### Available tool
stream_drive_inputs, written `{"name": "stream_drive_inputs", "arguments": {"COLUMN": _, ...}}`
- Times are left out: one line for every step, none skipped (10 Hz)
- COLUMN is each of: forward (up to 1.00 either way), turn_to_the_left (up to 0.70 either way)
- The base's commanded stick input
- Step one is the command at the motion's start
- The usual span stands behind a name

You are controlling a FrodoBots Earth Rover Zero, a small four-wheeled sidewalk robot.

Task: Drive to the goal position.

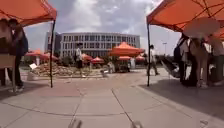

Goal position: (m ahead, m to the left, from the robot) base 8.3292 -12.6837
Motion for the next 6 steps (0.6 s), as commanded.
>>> {"name": "stream_drive_inputs", "arguments": {"forward": 0.85, "turn_to_the_left": 0.33}}
{"name": "stream_drive_inputs", "arguments": {"forward": 0.85, "turn_to_the_left": 0.17}}
{"name": "stream_drive_inputs", "arguments": {"forward": 0.85, "turn_to_the_left": 0.00}}
{"name": "stream_drive_inputs", "arguments": {"forward": 0.85, "turn_to_the_left": -0.01}}
{"name": "stream_drive_inputs", "arguments": {"forward": 0.85, "turn_to_the_left": -0.01}}
{"name": "stream_drive_inputs", "arguments": {"forward": 0.85, "turn_to_the_left": -0.01}}
